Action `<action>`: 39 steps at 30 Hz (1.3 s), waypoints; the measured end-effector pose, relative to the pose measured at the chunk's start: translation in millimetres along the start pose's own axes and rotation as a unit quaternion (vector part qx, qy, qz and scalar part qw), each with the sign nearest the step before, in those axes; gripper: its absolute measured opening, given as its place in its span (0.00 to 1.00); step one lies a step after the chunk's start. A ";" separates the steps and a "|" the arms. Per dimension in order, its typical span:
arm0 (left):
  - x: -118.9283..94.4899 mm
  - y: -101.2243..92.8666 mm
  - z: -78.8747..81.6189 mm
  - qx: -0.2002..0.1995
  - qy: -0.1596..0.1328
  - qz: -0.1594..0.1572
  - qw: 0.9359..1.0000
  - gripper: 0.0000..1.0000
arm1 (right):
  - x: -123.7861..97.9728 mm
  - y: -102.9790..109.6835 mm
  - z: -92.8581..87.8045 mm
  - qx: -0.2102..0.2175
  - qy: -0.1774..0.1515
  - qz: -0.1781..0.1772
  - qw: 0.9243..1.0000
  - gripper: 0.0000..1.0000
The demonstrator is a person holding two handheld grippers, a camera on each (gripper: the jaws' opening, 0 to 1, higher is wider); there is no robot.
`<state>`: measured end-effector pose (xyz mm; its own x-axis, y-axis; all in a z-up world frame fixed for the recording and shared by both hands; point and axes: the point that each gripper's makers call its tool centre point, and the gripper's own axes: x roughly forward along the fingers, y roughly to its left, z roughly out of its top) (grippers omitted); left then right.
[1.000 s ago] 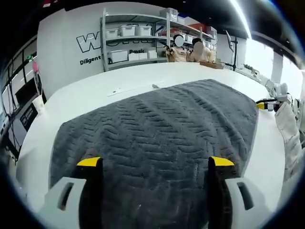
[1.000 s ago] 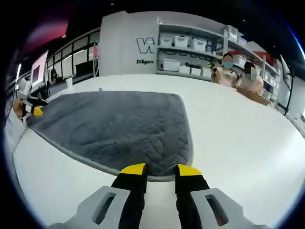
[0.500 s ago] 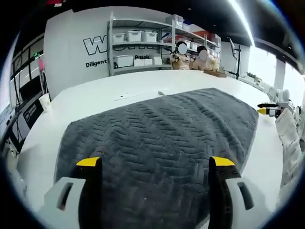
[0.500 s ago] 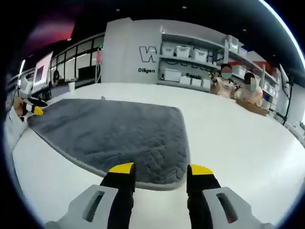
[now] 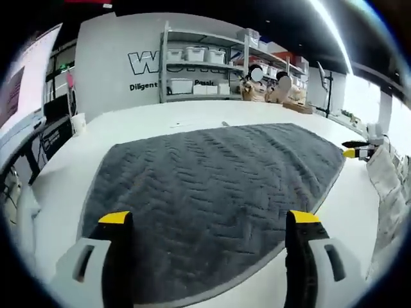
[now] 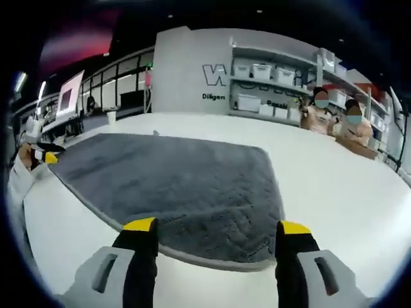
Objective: Open the folded towel by lifting each exposed corner and separating the folded layers until the towel lies flat within the target outline without major curled edges
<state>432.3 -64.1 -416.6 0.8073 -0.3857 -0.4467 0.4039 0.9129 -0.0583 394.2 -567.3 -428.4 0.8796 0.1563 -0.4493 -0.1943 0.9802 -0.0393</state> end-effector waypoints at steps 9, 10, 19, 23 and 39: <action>-13.9 31.5 -20.1 -0.024 0.002 0.047 0.999 0.99 | 11.9 5.4 -11.5 0.006 0.026 0.015 1.000 0.77; -12.9 31.4 -21.6 -0.025 0.002 0.046 0.999 0.99 | 11.8 4.9 -11.6 0.008 0.026 0.015 1.000 0.78; -8.5 36.6 -28.2 -0.017 0.002 0.059 0.998 0.92 | 10.2 2.8 -14.2 0.013 0.035 0.027 0.999 0.77; -7.4 38.4 -29.6 -0.005 -0.002 0.066 0.998 0.91 | 7.9 3.2 -15.5 0.007 0.033 0.035 0.999 0.77; -10.8 42.6 -29.1 -0.006 -0.021 0.073 0.997 0.88 | -6.5 4.5 -22.6 -0.004 0.022 0.051 0.998 0.77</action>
<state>428.3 -17.2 -440.3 0.8746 -0.2537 -0.4131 0.2756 0.9613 -0.0068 377.8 -566.6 -445.8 0.8356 0.2494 -0.4895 -0.2853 0.9584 0.0013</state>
